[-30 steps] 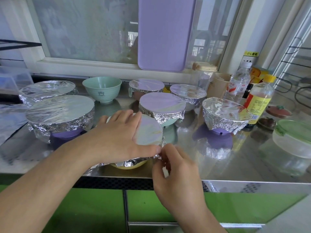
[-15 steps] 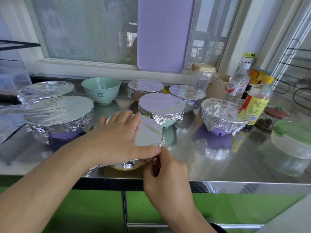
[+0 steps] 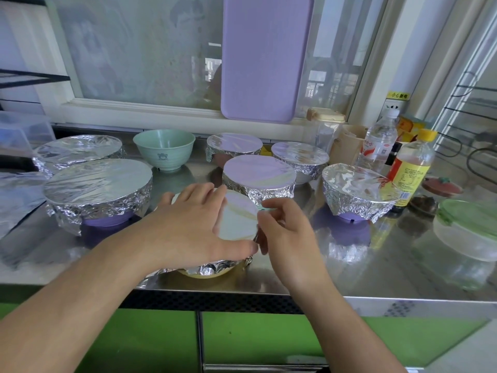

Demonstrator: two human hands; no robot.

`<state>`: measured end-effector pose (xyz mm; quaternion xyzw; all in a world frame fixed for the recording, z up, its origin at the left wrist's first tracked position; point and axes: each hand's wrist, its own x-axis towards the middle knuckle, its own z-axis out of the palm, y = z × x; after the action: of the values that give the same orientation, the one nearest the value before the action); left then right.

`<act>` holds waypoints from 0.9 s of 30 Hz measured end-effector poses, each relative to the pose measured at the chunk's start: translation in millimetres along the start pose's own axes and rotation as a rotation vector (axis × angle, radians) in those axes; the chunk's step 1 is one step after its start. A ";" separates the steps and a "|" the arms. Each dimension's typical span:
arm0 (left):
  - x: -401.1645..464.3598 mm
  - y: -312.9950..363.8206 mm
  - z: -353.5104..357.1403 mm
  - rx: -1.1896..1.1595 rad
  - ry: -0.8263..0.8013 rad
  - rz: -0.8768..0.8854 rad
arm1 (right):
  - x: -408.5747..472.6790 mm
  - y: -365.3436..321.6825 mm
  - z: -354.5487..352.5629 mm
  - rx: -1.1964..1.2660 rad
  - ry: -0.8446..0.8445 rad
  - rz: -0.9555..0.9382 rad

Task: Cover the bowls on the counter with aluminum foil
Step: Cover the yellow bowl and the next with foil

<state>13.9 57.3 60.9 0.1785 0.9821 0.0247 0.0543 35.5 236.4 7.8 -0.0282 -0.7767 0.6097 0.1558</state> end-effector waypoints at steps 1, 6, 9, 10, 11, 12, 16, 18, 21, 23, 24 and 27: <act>0.5 -0.2 0.2 -0.003 -0.003 0.000 | 2.5 0.3 3.4 0.075 -0.035 0.060; 1.3 -0.9 1.3 -0.009 -0.010 -0.002 | 0.5 -5.6 -1.1 -0.046 -0.088 0.073; 0.6 -0.8 0.8 -0.005 -0.009 -0.001 | 0.0 -15.0 -10.8 -0.302 -0.052 0.012; 0.6 -0.6 0.6 -0.003 -0.007 0.000 | 2.3 -17.3 -12.8 -0.357 0.004 -0.032; 0.7 -0.5 0.4 -0.001 -0.006 0.000 | 4.8 -20.3 -13.3 -0.376 0.062 -0.077; 0.6 -0.4 0.2 -0.001 -0.004 0.000 | 7.5 -22.6 -12.1 -0.357 0.095 -0.100; 0.1 -0.4 0.5 -0.002 -0.004 0.003 | 20.6 -20.8 -0.3 -0.275 -0.055 -0.018; 0.0 -0.5 0.9 -0.003 -0.006 0.002 | 24.3 -15.6 0.6 -0.218 -0.143 -0.017; 0.5 -0.4 0.0 -0.005 -0.012 -0.006 | 20.9 -15.4 -5.4 -0.206 -0.194 0.001; 0.1 0.3 -0.9 -0.003 -0.021 -0.009 | 17.1 -17.8 -13.9 -0.208 -0.253 0.050; -0.3 0.3 -1.3 -0.004 -0.022 -0.008 | 15.3 -21.6 -17.9 -0.209 -0.292 0.088; -1.0 -0.6 -1.8 -0.007 -0.025 -0.005 | 20.4 -31.3 -25.2 -0.202 -0.320 0.153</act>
<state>14.4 56.3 62.7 0.1764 0.9817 0.0256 0.0670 27.6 256.8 47.1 -0.0051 -0.8444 0.5353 -0.0200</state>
